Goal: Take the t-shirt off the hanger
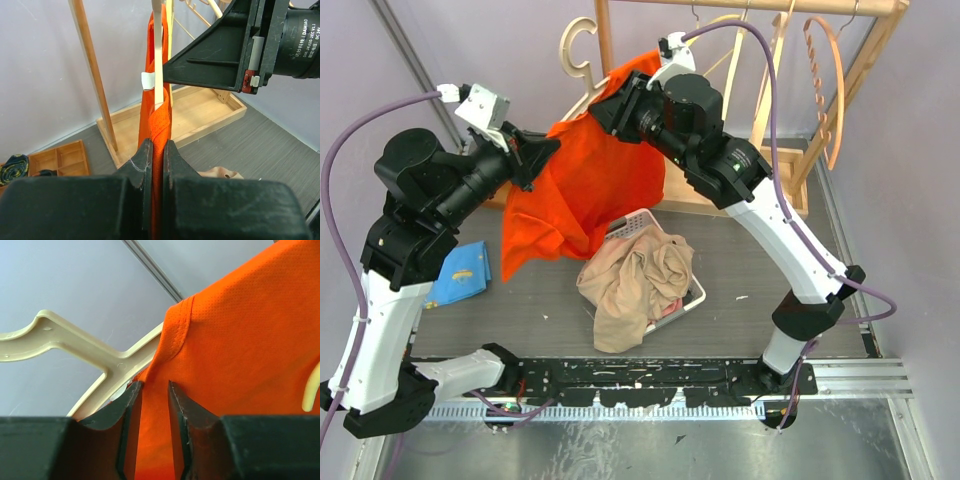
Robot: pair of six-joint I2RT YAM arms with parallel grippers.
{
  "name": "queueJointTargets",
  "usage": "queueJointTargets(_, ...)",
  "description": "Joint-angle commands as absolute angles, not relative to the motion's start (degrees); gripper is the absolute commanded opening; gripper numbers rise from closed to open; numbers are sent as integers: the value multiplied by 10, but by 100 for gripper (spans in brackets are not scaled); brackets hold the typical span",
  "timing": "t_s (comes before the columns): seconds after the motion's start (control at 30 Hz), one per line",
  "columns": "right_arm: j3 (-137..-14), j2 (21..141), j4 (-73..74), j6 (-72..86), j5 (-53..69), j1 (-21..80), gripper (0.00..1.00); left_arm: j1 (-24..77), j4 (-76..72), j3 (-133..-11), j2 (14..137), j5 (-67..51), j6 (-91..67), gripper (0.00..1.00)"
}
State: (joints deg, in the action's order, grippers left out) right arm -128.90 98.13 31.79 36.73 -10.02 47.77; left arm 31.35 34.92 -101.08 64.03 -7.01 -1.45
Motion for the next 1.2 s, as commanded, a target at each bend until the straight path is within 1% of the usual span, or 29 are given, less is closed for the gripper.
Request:
queueJointTargets(0.0,-1278,951,275,376,-120,476,35,316,297,-1014,629,-87,0,0)
queueJointTargets(0.1,-1233,921,242,380,-120,475,37,317,297,-1009,627,-84,4,0)
queueJointTargets(0.17,-1216,910,231,381,-142,476,38,316,298,-1005,626,-85,8,0)
queueJointTargets(0.57,-1223,903,220,390,-140,475,39,317,308,-999,621,-86,22,0)
queueJointTargets(0.93,-1238,915,221,400,-142,474,42,317,313,-999,617,-93,31,0)
queueJointTargets(1.17,-1236,915,233,413,-166,470,44,316,311,-1000,614,-95,31,0)
